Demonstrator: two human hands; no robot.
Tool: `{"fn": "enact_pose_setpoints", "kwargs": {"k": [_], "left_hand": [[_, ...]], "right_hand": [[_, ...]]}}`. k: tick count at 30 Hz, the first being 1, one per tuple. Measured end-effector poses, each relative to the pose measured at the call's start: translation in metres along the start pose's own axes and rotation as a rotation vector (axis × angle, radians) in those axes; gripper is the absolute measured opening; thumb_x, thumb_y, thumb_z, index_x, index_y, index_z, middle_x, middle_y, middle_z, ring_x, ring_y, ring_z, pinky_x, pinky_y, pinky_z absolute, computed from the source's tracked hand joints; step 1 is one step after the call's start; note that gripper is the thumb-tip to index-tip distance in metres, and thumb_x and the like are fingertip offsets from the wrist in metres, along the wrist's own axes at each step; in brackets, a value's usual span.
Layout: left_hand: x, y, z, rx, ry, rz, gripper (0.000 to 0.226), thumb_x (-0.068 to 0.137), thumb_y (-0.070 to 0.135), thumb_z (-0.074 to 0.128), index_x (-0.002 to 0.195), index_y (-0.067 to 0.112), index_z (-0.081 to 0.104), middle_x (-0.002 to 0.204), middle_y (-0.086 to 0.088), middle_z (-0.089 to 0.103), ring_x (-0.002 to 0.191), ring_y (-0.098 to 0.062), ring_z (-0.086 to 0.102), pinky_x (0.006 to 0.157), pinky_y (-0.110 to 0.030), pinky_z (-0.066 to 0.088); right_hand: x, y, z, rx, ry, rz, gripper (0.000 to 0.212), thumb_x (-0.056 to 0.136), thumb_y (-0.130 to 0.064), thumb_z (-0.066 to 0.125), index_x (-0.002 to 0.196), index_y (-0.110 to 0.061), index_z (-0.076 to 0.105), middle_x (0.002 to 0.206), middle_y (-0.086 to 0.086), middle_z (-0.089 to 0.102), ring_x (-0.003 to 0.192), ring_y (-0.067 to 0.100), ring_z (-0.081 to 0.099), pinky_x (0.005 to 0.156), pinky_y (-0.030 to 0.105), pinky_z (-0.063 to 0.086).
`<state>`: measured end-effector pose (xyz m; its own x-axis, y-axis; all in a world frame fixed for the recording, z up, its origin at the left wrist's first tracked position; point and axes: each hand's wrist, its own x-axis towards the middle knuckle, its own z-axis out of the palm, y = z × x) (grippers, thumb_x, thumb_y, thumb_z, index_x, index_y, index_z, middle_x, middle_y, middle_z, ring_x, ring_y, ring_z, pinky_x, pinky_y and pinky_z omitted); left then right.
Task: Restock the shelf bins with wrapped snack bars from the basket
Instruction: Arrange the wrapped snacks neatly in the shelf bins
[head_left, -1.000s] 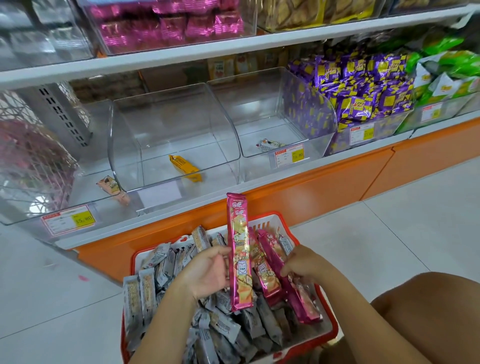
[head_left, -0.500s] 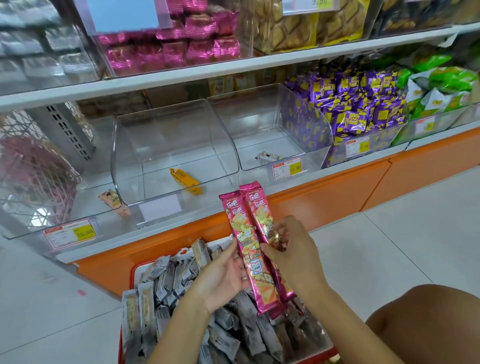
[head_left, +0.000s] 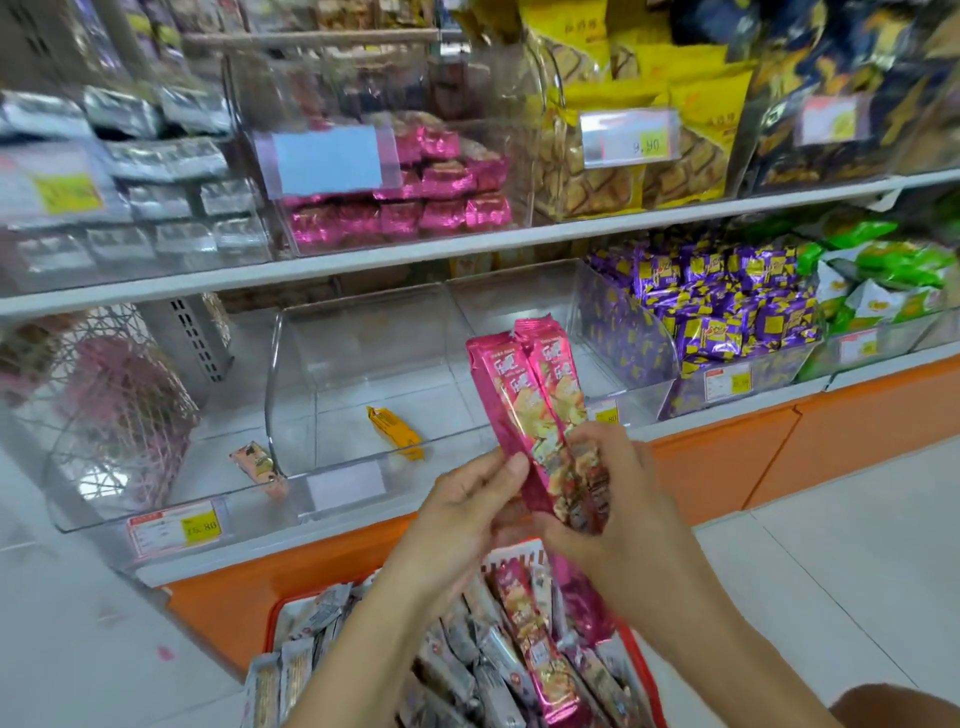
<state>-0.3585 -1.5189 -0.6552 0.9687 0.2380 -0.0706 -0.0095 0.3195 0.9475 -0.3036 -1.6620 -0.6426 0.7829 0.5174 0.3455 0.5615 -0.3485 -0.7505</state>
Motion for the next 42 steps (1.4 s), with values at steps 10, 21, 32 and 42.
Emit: {"fn": "enact_pose_setpoints", "kwargs": {"k": [10,21,32,42], "left_hand": [[0.020,0.157,-0.016,0.979,0.324,0.659,0.043,0.089,0.014,0.064,0.130,0.027,0.055,0.121,0.009,0.063,0.113,-0.006,0.059,0.095,-0.013,0.039],[0.054,0.238,-0.082,1.682,0.540,0.610,0.043,0.092,0.009,0.051,0.135,0.005,0.049,0.130,-0.020,0.055,0.119,-0.039,0.047,0.110,-0.040,0.027],[0.059,0.233,-0.093,1.733,0.513,0.676,0.050,0.097,0.017,0.047,0.145,0.009,0.035,0.149,-0.012,0.038,0.137,-0.028,0.034,0.117,-0.031,0.013],[0.061,0.230,-0.094,1.692,0.533,0.715,0.049,0.094,0.015,0.049,0.142,0.007,0.041,0.144,-0.011,0.045,0.133,-0.027,0.040,0.117,-0.032,0.014]], "right_hand": [[0.107,-0.106,-0.098,-0.070,-0.066,-0.099,0.052,0.069,-0.019,0.082,0.109,-0.033,0.051,0.088,-0.016,0.059,0.062,0.000,0.055,0.056,0.007,0.040],[0.298,-0.217,-0.099,-0.386,-0.308,0.118,0.032,0.083,-0.030,0.070,0.107,-0.015,0.056,0.093,0.013,0.057,0.071,0.026,0.056,0.061,0.030,0.048],[0.327,-0.215,-0.042,-0.450,-0.399,0.194,0.022,0.097,-0.020,0.052,0.119,-0.016,0.053,0.117,0.006,0.043,0.105,0.024,0.047,0.097,0.038,0.040],[0.336,-0.200,-0.030,-0.219,-0.374,0.342,0.054,0.090,-0.038,0.063,0.135,-0.013,0.046,0.109,0.008,0.060,0.103,0.027,0.058,0.105,0.050,0.041]]}}
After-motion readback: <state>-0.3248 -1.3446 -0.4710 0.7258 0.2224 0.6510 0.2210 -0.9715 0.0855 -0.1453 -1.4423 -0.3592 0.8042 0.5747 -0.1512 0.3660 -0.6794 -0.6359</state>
